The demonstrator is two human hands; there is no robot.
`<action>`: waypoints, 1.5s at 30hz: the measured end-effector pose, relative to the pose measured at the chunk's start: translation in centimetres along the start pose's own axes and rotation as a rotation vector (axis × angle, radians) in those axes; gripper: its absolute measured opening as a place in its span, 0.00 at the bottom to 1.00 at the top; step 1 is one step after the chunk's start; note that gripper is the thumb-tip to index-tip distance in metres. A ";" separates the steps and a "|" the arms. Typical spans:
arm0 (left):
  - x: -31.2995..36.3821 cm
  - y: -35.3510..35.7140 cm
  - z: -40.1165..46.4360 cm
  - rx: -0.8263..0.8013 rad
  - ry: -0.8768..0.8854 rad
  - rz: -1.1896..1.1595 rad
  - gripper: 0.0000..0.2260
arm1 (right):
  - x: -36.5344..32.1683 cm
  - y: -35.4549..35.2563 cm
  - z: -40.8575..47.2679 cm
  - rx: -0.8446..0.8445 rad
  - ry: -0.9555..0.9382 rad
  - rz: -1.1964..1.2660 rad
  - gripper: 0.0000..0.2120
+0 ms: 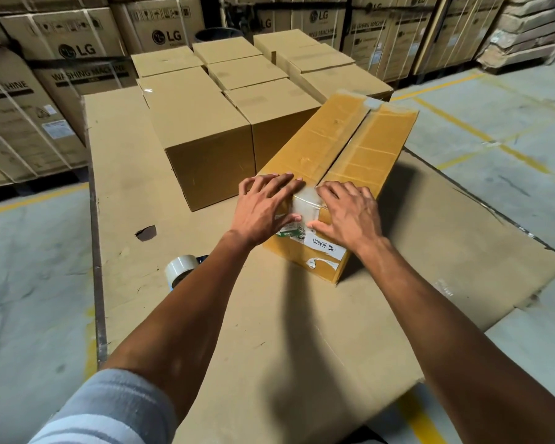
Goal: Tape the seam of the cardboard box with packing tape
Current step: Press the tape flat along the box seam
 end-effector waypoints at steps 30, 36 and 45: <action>7.7 -2.2 -1.3 0.001 -0.014 -0.123 0.26 | 5.1 -0.6 -5.2 -0.020 -0.058 0.259 0.32; 8.3 -2.0 -1.9 0.030 0.016 -0.084 0.30 | 4.4 -0.1 -5.5 0.030 -0.066 0.157 0.30; 8.5 -1.4 -2.1 0.018 -0.004 -0.075 0.34 | 4.8 0.2 -6.0 0.044 -0.114 0.116 0.37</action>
Point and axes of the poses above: each hand's wrist, its own z-axis towards the middle knuckle, its own y-axis out of the palm, x = y × z, the point moved 5 cm from there along z, towards the middle knuckle, and after that the axes turned 2 degrees about -x, right-handed, at the moved point
